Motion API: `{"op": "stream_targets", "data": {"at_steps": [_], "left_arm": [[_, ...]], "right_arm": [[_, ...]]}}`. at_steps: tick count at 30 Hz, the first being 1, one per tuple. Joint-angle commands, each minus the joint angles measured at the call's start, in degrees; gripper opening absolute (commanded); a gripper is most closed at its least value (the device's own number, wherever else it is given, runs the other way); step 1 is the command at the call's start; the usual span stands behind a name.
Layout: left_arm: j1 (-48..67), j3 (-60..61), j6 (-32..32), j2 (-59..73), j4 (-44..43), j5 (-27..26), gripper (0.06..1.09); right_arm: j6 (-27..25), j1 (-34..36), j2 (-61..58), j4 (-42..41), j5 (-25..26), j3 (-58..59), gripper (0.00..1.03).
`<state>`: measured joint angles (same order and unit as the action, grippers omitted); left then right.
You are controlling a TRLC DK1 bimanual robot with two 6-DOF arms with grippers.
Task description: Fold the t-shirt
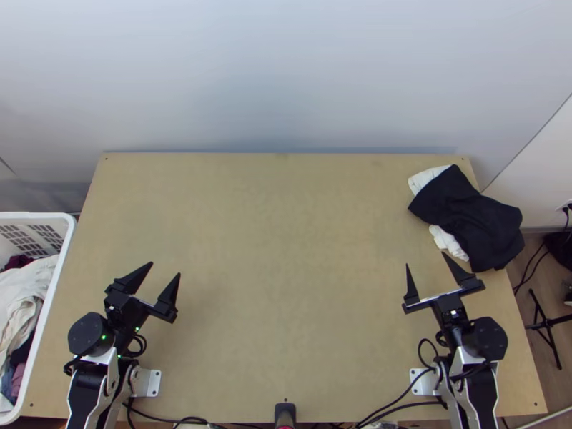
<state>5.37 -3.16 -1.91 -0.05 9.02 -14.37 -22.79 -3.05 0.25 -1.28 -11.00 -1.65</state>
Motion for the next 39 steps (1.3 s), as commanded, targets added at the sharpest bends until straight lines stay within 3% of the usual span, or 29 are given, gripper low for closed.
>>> {"op": "stream_targets", "data": {"at_steps": [1,5,8,13,16,22,27,32,39], "left_arm": [[-0.18,-0.27,1.47,0.05,-0.49,0.22,1.04],[-1.06,-2.73,1.56,1.2,-0.93,0.22,1.04],[-3.34,-7.65,3.06,11.22,-1.02,0.22,1.04],[-13.1,-19.96,5.16,27.92,-0.14,-0.22,1.04],[-18.81,-26.11,7.89,31.52,6.01,-0.22,1.04],[-40.26,-34.2,19.58,39.43,15.94,-1.89,1.04],[-59.51,-41.84,31.53,56.83,20.16,-3.91,1.03],[-74.01,-54.23,42.69,79.16,27.28,-3.47,1.03],[-81.92,-65.48,55.61,95.94,29.13,3.03,1.03]], "right_arm": [[4.15,4.89,0.01,-3.56,0.02,-0.55,1.0],[8.72,4.28,0.01,-4.35,-0.07,-1.95,1.0],[10.13,1.64,-2.18,-0.13,-0.16,-5.29,1.0],[13.56,3.66,-15.81,5.59,-0.07,-16.72,1.0],[15.4,4.37,-26.62,11.91,0.11,-28.14,1.0],[17.16,5.86,-40.59,28.52,0.11,-51.0,1.0],[19.18,6.21,-46.92,38.54,0.11,-64.09,1.0],[20.68,7.36,-51.05,46.63,0.11,-71.47,0.99],[21.91,8.94,-51.76,52.87,0.11,-76.22,0.97]]}}
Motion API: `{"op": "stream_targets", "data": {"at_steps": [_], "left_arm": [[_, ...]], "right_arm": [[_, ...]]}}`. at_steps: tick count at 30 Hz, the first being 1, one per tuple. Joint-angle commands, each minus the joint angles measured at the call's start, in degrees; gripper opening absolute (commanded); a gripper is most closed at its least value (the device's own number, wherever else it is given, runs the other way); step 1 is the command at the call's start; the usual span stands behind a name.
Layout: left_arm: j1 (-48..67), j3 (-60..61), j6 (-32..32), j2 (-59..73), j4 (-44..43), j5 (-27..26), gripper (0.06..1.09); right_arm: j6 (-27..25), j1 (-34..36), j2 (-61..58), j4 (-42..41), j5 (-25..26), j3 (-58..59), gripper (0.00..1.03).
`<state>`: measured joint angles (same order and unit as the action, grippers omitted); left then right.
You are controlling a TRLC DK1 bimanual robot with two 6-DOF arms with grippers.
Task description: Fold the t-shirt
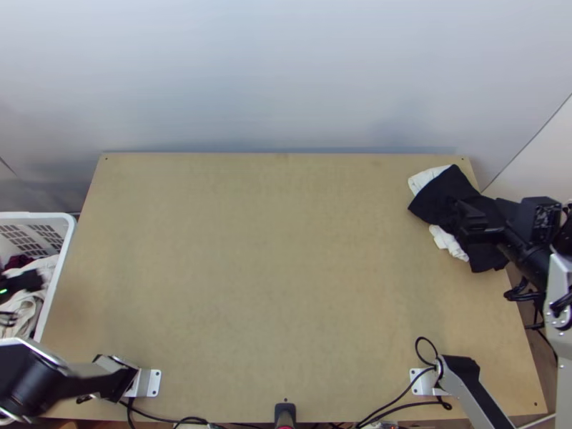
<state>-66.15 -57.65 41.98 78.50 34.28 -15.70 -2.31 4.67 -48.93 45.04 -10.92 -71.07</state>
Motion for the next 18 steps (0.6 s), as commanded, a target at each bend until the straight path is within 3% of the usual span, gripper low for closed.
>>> {"op": "stream_targets", "data": {"at_steps": [1,6,14,18], "left_arm": [[-10.84,-12.14,13.48,19.15,4.04,5.68,1.03],[-14.27,-19.52,17.09,28.99,3.86,8.41,1.03],[-15.85,-27.61,24.82,39.19,5.53,17.37,1.03],[-16.47,-29.98,25.52,41.56,5.09,18.25,1.03]], "right_arm": [[1.51,1.22,-2.58,7.17,0.02,-7.07,0.97],[1.43,1.31,-2.05,9.46,0.11,-6.8,0.96],[1.6,1.13,-0.47,12.0,0.11,-7.42,0.96],[2.04,1.22,0.59,12.27,1.07,-7.51,0.96]]}}
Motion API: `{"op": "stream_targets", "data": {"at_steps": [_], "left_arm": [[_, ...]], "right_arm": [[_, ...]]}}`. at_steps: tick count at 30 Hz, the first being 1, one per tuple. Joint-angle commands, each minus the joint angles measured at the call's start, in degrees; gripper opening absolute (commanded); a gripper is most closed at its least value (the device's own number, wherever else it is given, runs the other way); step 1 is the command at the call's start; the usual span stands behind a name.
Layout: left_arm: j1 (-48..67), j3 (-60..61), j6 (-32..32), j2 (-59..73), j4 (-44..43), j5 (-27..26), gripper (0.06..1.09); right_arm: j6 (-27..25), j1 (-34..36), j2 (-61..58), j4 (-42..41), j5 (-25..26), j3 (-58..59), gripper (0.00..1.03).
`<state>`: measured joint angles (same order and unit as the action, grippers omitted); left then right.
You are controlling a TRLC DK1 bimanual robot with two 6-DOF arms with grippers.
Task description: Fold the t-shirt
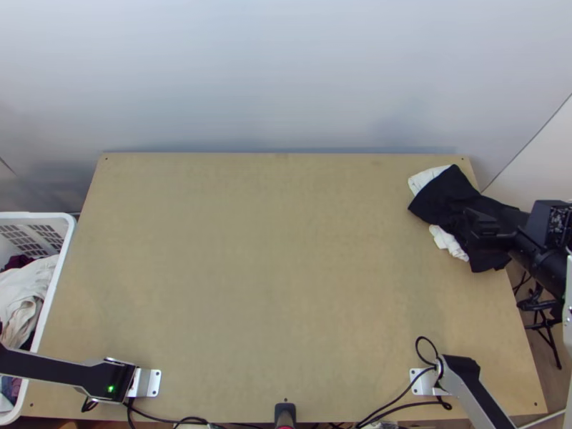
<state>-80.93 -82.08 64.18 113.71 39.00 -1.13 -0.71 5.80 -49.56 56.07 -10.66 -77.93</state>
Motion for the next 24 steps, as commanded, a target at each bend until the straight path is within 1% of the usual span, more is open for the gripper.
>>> {"op": "stream_targets", "data": {"at_steps": [1,3,4,5,13,16,20,23,24], "left_arm": [[-1.87,-5.81,3.49,6.61,0.37,3.94,1.03],[-2.04,-5.81,4.28,7.23,0.37,5.17,1.02],[-2.13,-5.89,4.64,7.58,0.28,5.43,0.99],[-2.31,-5.98,5.07,7.93,0.28,5.61,0.98],[-2.57,-5.89,5.51,9.51,1.78,7.63,0.97],[-2.75,-5.89,5.95,9.78,1.95,8.16,0.91],[-3.01,-5.89,5.78,11.18,2.92,8.6,0.75],[-3.1,-5.89,4.81,11.71,3.89,8.6,0.59],[-3.1,-5.81,4.46,11.97,3.97,8.6,0.52]], "right_arm": [[0.8,0.0,1.22,1.41,0.9,-0.64,0.96],[1.5,0.0,1.57,1.58,1.08,-0.64,0.96],[1.77,-0.09,1.75,1.58,1.16,-0.73,0.96],[2.03,-0.09,1.84,1.58,1.16,-0.73,0.96],[3.0,-0.27,2.01,1.58,1.25,-1.17,0.96],[3.0,-0.27,2.01,1.58,1.51,-0.99,0.96],[3.17,-0.53,2.01,1.58,1.78,-0.64,0.96],[3.17,-0.53,2.01,1.67,1.87,-0.56,0.96],[3.17,-0.53,2.01,1.76,1.95,-0.56,0.96]]}}
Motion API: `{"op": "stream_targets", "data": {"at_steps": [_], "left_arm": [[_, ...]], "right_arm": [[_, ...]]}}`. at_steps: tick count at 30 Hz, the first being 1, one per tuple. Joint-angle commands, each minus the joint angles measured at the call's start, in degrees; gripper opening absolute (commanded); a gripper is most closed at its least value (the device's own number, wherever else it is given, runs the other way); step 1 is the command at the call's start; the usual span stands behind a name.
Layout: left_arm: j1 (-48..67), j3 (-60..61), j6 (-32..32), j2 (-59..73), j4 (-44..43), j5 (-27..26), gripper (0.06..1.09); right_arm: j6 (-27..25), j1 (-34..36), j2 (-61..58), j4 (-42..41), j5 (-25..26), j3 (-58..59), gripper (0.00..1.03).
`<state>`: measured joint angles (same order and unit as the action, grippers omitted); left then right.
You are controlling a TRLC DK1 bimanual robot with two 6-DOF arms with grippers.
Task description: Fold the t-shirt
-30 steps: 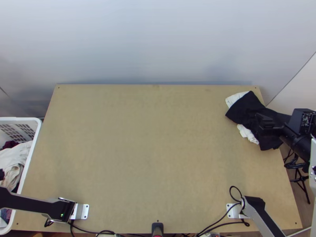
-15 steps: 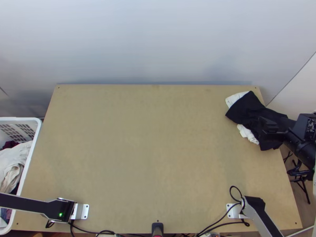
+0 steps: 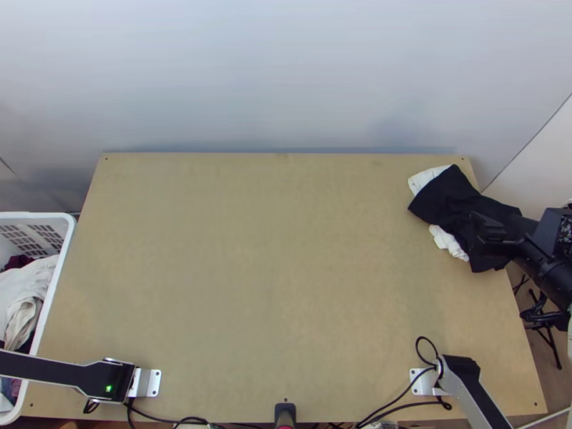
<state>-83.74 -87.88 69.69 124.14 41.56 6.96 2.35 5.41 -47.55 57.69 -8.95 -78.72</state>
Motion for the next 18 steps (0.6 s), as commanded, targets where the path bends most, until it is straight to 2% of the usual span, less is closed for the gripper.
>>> {"op": "stream_targets", "data": {"at_steps": [1,4,6,9,11,16,18], "left_arm": [[-0.28,-0.01,-1.22,1.9,1.59,0.51,0.46],[-0.28,-0.1,-1.58,2.95,1.59,0.51,0.33],[-0.37,-0.1,-1.93,3.39,1.59,0.51,0.31],[-0.37,-0.19,-2.28,3.3,1.07,-0.02,0.15],[-0.28,-0.54,-2.54,2.95,0.89,-0.37,0.1],[-0.28,-3.35,-4.56,2.95,2.91,-2.39,0.1],[-0.19,-6.96,-7.55,2.78,8.54,-4.94,0.1]], "right_arm": [[0.02,-0.14,0.0,0.23,0.34,0.23,0.96],[0.02,-0.05,0.09,0.4,0.6,0.23,0.96],[0.02,-0.14,0.09,0.4,0.69,0.23,0.96],[0.02,-0.14,0.18,0.49,0.69,0.23,0.96],[0.02,-0.14,0.26,0.49,0.69,0.23,0.96],[0.02,-0.14,0.44,0.67,0.6,0.32,0.96],[0.02,-0.14,0.44,0.58,0.6,0.23,0.96]]}}
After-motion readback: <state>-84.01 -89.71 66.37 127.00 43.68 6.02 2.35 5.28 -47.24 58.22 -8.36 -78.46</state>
